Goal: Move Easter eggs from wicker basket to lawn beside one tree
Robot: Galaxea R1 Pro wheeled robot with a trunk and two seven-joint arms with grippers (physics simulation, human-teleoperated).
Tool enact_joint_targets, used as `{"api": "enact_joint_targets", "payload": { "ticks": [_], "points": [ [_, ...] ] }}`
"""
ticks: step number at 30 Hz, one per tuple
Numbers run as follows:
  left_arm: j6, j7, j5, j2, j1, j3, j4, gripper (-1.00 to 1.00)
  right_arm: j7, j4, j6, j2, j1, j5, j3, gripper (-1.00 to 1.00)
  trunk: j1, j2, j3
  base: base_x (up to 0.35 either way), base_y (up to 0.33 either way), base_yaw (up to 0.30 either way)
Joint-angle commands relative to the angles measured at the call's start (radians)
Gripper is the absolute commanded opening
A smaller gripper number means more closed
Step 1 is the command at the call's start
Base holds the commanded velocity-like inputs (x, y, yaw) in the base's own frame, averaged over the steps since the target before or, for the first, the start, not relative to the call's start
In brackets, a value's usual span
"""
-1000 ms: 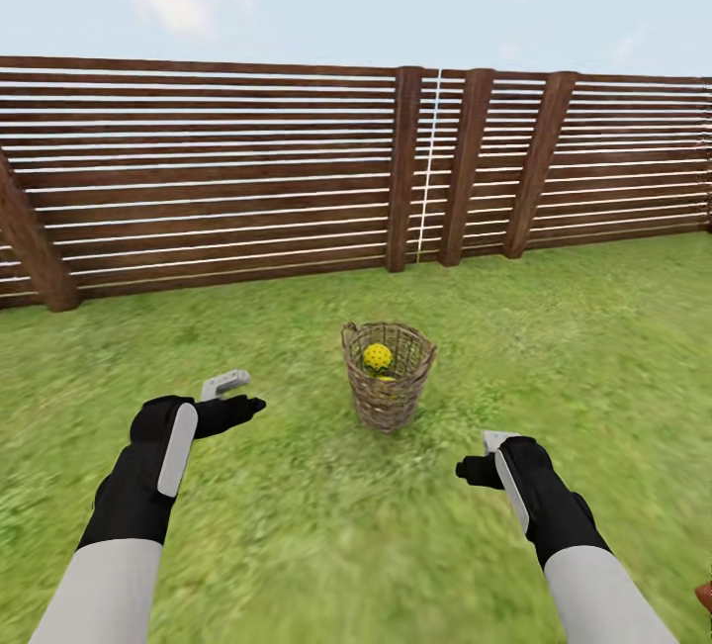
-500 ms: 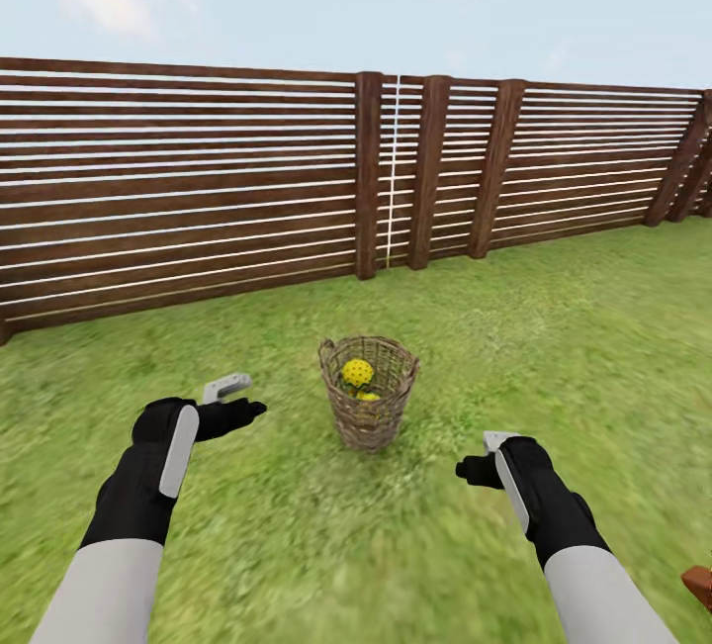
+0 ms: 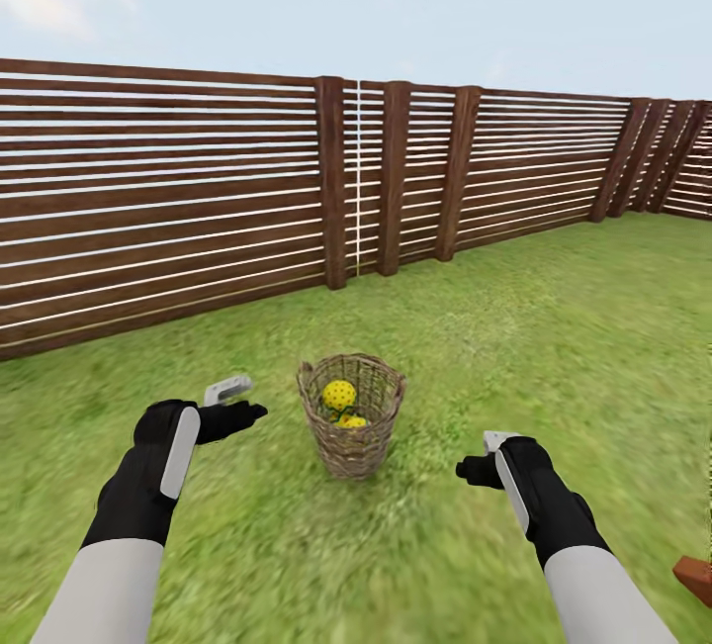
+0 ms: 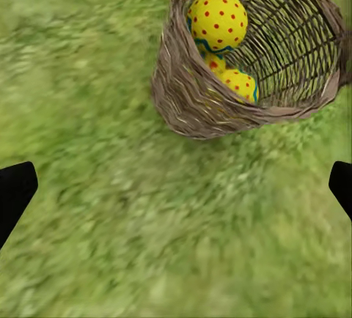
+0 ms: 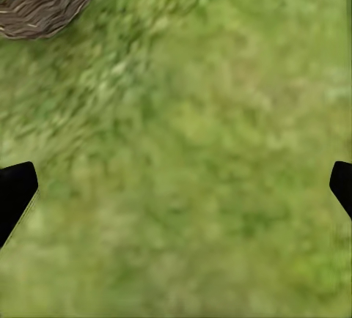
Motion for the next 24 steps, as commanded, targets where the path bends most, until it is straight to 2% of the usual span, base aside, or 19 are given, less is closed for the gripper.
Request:
{"api": "enact_joint_targets", "payload": {
  "ticks": [1,24],
  "points": [
    [0.004,0.005,0.008,-0.001,0.000,0.002,0.000,1.00,0.003,-0.001,0.005,0.000,-0.001,0.006,-0.001,1.00,0.000,0.000,0.000,0.263,0.237,-0.254],
    [0.006,0.005,0.009,0.000,0.000,0.003,0.020,1.00,0.003,-0.001,0.005,0.000,-0.001,0.005,-0.001,1.00,0.000,0.000,0.021,0.242,0.254,-0.255]
  ]
}}
